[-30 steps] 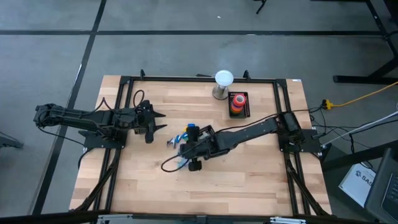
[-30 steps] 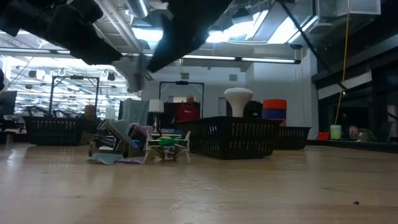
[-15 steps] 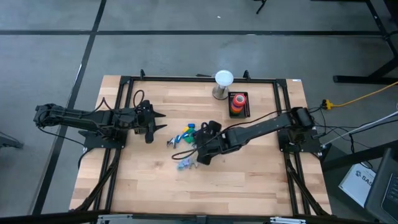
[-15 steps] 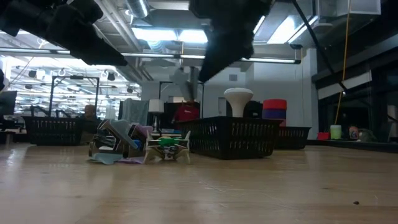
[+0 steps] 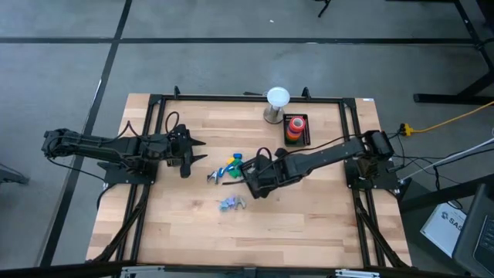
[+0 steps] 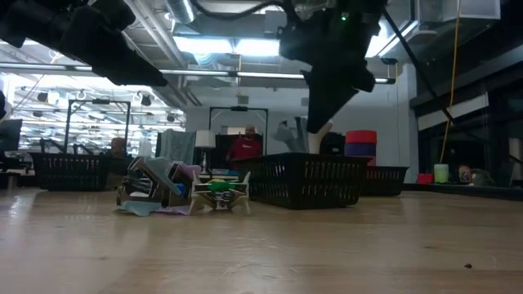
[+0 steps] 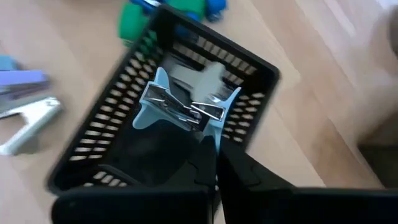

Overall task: Pick and place Stapler, Stapler remover, tape
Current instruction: Put the light blue staple remover into the center black bin

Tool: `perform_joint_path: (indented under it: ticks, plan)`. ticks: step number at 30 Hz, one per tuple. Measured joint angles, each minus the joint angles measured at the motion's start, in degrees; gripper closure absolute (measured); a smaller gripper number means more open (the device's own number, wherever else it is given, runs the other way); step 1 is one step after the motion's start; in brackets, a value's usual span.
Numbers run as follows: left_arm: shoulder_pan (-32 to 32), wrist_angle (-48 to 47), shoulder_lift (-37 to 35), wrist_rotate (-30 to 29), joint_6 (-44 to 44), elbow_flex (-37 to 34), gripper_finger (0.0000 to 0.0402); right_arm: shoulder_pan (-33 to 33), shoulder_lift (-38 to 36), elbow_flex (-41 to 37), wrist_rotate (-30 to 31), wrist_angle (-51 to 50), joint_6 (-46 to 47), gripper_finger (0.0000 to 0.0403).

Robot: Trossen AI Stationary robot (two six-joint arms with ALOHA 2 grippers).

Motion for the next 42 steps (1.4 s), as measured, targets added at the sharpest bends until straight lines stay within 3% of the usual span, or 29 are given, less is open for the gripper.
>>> perform_joint_path:
  ticks: [18, 33, 42]
  plan:
    - [0.0, 0.0, 0.0, 0.0, 0.0, 0.0, 0.0192, -0.1, 5.2, 0.0, 4.6, 0.0, -3.9, 0.0389]
    - [0.0, 0.0, 0.0, 0.0, 0.0, 0.0, 0.0192, -0.1, 6.8, 0.0, 4.6, 0.6, -3.1, 0.0387]
    - [0.0, 0.0, 0.0, 0.0, 0.0, 0.0, 0.0192, -0.1, 6.8, 0.0, 4.5, 0.7, -1.8, 0.0327]
